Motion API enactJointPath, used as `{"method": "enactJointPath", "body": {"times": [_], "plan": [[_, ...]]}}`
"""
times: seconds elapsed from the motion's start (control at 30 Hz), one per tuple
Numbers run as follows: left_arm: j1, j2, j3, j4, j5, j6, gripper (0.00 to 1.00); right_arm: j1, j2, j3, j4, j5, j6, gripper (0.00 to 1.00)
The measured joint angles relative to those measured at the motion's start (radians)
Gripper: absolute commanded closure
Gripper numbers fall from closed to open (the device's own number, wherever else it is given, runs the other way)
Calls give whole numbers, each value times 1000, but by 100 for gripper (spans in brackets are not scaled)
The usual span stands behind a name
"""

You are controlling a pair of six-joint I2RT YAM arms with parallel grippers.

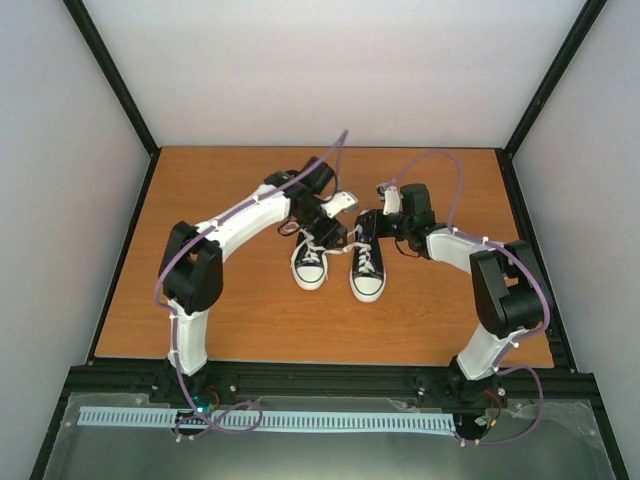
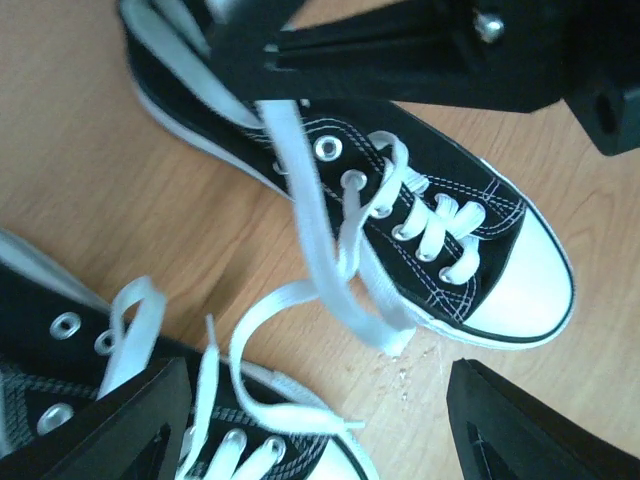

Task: Tie the shoes
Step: Cross the shoelace with the shoelace.

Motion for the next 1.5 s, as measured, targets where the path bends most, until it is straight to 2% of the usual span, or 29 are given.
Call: {"method": "enactJointPath", "body": {"times": [0.1, 0.27, 0.37, 0.5, 0.6, 0.77, 1.0, 1.27, 1.5], "plan": [[-54, 40, -2, 27, -56, 30, 32, -5, 12, 0, -14, 13, 8, 97], [-93, 106, 7, 62, -90, 66, 55, -16, 13, 1, -56, 57, 2, 97], [-95, 124, 22, 72, -106, 81, 73, -21, 13, 1, -68, 75, 0, 97], [-94, 150, 40, 100, -150, 86, 85, -19, 8, 1, -73, 74, -4, 97], [-98, 163, 41, 111, -160, 94, 99, -14, -4, 1, -74, 66, -6, 97], [-100, 153, 26, 133, -154, 103, 99, -17, -23, 1, -82, 64, -20, 97], [-100, 58, -58, 157, -102, 105, 99, -21, -26, 1, -145, -11, -87, 96], [-101, 47, -58, 169, -68, 105, 98, -23, -27, 7, -259, -47, -176, 62], [-100, 47, -60, 173, -92, 116, 98, -68, -146, 0, -330, 3, -203, 57]]}}
